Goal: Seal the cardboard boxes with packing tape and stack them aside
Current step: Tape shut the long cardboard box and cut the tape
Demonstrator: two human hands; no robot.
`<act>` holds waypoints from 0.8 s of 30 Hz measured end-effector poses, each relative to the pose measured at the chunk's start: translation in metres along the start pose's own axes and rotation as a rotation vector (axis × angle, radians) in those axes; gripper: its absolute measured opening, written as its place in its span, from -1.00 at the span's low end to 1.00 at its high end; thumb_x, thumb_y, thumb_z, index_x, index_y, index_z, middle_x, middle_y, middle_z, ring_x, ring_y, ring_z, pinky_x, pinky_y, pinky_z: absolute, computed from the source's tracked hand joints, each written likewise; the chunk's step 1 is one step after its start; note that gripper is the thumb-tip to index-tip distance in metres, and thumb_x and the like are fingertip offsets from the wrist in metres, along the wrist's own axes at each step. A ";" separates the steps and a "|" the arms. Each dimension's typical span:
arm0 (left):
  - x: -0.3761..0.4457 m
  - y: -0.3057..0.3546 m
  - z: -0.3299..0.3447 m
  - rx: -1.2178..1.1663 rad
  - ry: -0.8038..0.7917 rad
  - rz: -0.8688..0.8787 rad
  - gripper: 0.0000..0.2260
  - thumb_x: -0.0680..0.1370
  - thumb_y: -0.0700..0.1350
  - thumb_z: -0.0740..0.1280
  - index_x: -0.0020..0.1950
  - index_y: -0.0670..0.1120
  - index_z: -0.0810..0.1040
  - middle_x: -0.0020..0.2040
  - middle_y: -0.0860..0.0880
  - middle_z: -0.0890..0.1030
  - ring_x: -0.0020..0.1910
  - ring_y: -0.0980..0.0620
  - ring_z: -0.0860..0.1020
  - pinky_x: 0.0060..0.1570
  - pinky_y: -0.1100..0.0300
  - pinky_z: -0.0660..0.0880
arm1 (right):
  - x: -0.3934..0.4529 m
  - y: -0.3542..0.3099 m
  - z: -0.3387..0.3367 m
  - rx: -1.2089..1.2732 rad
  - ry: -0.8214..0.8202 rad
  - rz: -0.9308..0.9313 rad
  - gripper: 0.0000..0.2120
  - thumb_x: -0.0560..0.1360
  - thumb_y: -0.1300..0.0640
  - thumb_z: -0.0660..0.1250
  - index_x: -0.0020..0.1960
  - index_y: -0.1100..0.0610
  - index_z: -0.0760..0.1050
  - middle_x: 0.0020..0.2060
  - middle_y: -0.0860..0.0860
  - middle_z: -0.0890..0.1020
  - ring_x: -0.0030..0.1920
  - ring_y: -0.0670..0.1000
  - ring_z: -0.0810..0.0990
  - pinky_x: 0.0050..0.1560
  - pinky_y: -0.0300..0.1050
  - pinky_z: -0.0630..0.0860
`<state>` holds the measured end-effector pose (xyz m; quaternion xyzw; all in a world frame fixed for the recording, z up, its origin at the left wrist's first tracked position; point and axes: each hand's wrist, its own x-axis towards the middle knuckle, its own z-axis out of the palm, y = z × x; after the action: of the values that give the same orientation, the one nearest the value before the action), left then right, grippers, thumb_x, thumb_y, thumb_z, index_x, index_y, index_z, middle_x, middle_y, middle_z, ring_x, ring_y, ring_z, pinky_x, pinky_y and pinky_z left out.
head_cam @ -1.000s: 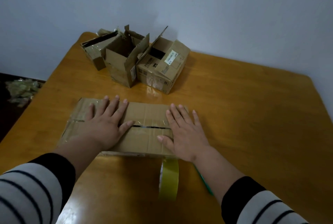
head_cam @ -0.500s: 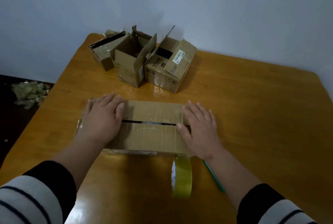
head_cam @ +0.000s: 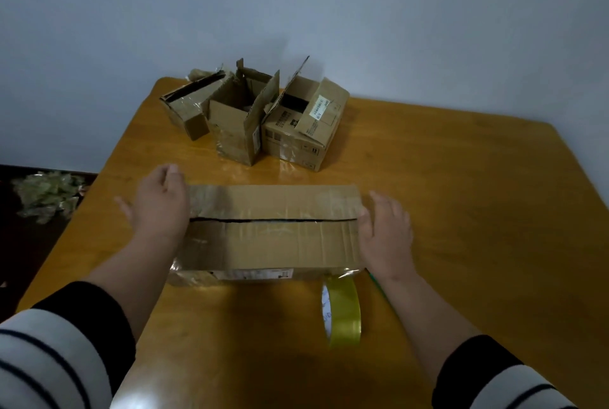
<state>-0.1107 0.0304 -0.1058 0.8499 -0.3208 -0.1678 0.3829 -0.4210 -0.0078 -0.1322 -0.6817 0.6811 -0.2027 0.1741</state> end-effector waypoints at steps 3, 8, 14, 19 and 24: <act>-0.011 0.018 0.000 0.204 0.113 0.151 -0.69 0.64 0.04 0.12 0.30 0.02 0.52 0.28 -0.07 0.52 0.32 -0.12 0.41 0.39 -0.17 0.07 | -0.010 0.007 -0.007 0.230 0.015 0.278 -0.68 0.65 0.05 0.12 0.36 0.08 0.42 0.20 0.01 0.53 0.22 0.02 0.48 0.28 0.09 0.43; -0.079 0.032 0.011 0.102 -0.179 0.585 -0.85 0.60 -0.03 0.21 0.07 -0.02 0.53 -0.11 0.05 0.51 -0.13 0.00 0.51 -0.07 -0.06 0.53 | -0.030 0.037 -0.010 0.398 -0.152 0.538 -0.83 0.61 0.15 0.15 -0.01 0.16 0.50 -0.07 0.14 0.61 -0.16 0.04 0.53 -0.08 0.09 0.51; -0.154 0.007 0.042 0.230 -0.520 0.619 -0.83 0.64 -0.21 0.14 0.11 -0.06 0.50 -0.03 -0.07 0.61 -0.15 -0.11 0.57 -0.15 0.02 0.46 | -0.060 0.057 -0.010 0.599 -0.772 0.643 -0.55 0.49 -0.26 0.28 0.21 0.03 0.52 0.05 0.00 0.67 0.06 -0.02 0.62 0.01 -0.06 0.46; -0.173 0.008 0.053 0.270 -0.615 0.222 -0.86 0.64 -0.17 0.15 0.09 -0.01 0.47 -0.14 -0.03 0.58 -0.22 -0.03 0.56 -0.24 0.06 0.50 | -0.080 0.045 0.005 0.664 -0.866 0.544 -0.62 0.45 -0.21 0.41 0.19 -0.09 0.50 0.20 -0.11 0.58 0.23 0.00 0.53 0.34 0.07 0.41; -0.177 0.019 0.062 0.217 -0.635 0.146 -0.81 0.64 -0.18 0.15 0.15 -0.03 0.52 -0.06 -0.04 0.58 -0.24 0.00 0.52 -0.36 0.20 0.36 | -0.088 0.041 0.003 0.688 -0.824 0.497 -0.81 0.54 -0.10 0.36 0.11 -0.07 0.57 0.07 -0.03 0.68 0.13 0.07 0.62 0.29 0.11 0.48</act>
<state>-0.2820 0.1063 -0.1250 0.7659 -0.4998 -0.3610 0.1823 -0.4538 0.0791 -0.1593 -0.4287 0.5917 -0.0834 0.6777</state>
